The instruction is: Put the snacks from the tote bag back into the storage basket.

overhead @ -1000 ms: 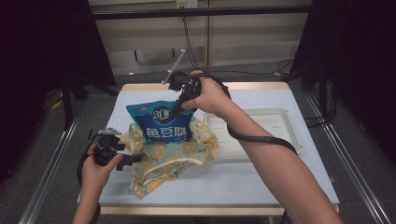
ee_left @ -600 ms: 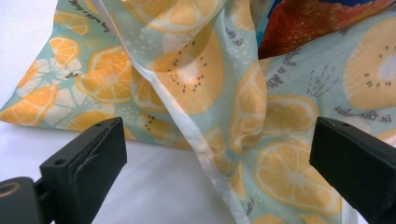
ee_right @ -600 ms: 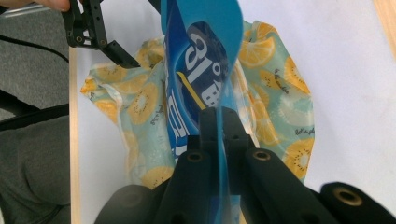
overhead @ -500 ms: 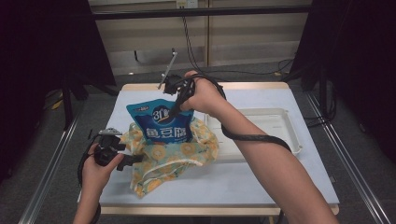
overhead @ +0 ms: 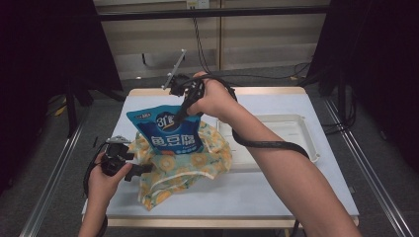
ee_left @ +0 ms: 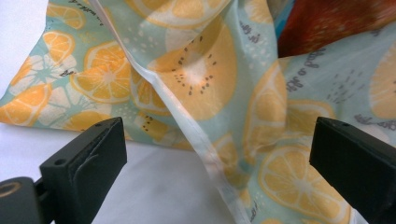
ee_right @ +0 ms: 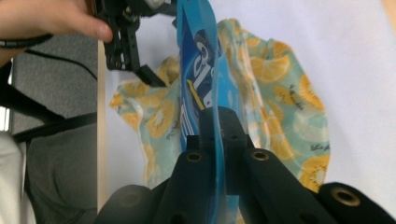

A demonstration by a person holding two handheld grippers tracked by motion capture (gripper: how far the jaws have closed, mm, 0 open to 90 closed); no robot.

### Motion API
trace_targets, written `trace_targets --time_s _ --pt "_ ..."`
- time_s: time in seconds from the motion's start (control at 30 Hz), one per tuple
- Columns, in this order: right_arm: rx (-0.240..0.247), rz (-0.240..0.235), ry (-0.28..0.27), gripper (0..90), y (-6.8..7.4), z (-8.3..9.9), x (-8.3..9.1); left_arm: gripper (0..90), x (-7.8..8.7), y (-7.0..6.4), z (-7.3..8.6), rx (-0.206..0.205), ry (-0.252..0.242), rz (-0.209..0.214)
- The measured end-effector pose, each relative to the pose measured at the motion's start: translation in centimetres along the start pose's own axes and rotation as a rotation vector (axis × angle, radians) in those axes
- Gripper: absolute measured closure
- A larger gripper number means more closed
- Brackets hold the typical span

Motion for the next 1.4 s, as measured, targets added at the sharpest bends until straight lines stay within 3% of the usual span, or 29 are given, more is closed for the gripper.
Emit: trace_targets --time_s 0.83,1.07,1.4 --pt "0.004 0.007 -0.062 90.0 1.0 -2.4 4.5 3.8 -0.3 0.0 0.1 0.011 0.004 0.007" --pt "-0.007 -0.005 -0.100 90.0 1.3 -2.8 5.8 3.8 -0.3 0.0 0.2 0.013 0.012 0.013" --pt "0.009 0.012 -0.110 90.0 1.5 -2.9 7.3 3.8 -0.2 0.1 0.2 0.004 0.006 0.002"
Point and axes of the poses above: each handheld gripper's, and its own axes: x roughly backward along the jaws, z roughly out of its underside, y roughly to its left, the point moved 5 cm from there along -x, roughly forward along the jaws, and after that the axes turned 7 degrees about -z, right-handed, at the moved point
